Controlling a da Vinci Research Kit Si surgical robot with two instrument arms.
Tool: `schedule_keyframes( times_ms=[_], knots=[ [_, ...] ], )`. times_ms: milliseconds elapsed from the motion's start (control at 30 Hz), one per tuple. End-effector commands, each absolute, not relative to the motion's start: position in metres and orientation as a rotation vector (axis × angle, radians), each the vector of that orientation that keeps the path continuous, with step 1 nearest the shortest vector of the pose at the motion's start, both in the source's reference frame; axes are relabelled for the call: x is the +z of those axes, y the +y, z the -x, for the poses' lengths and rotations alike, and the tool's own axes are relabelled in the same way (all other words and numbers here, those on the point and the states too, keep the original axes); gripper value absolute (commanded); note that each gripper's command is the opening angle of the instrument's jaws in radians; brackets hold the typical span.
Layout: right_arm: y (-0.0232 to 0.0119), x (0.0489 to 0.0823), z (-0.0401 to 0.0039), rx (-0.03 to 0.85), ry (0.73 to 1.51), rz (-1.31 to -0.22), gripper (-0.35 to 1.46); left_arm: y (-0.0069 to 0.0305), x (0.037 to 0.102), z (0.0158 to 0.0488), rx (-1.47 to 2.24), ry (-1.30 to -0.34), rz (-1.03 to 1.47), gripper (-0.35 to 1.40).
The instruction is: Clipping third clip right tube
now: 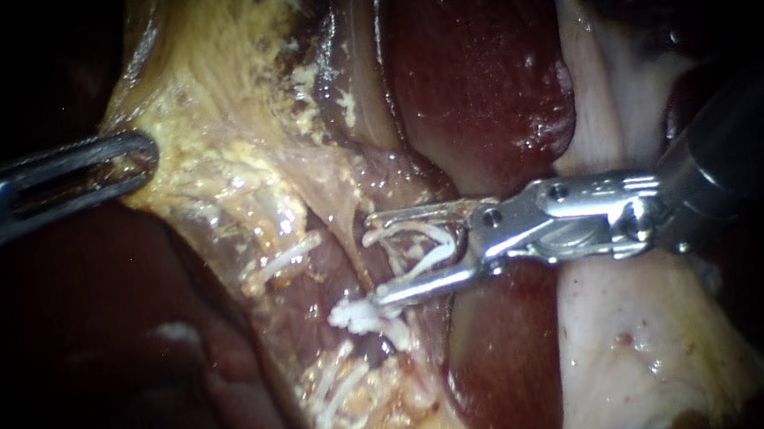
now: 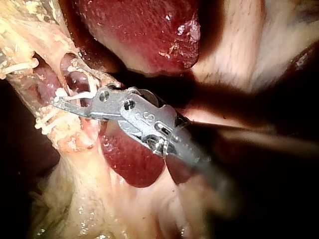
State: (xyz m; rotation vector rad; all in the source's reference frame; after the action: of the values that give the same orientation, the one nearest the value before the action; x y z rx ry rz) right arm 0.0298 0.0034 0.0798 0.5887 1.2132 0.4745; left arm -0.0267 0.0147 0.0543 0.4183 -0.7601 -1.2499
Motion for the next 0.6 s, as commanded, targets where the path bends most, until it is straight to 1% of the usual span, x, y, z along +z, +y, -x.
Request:
schedule_keyframes(
  times_ms=[33,367,467,600],
  knots=[
    [0.0033,0.0800,-0.0299,0.478,1.211,-0.594,0.54,0.0148,0.0540,0.0266,-1.260,-0.763,-0.419,-0.35],
    [0.0025,0.0810,-0.0314,0.496,1.205,-0.644,0.54,0.0151,0.0534,0.0263,-1.264,-0.768,-0.414,-0.35],
    [0.0024,0.0809,-0.0316,0.512,1.226,-0.680,0.54,0.0151,0.0534,0.0263,-1.265,-0.768,-0.413,-0.35],
    [0.0024,0.0804,-0.0317,0.533,1.275,-0.740,0.54,0.0151,0.0534,0.0263,-1.265,-0.768,-0.413,-0.35]
  ],
)
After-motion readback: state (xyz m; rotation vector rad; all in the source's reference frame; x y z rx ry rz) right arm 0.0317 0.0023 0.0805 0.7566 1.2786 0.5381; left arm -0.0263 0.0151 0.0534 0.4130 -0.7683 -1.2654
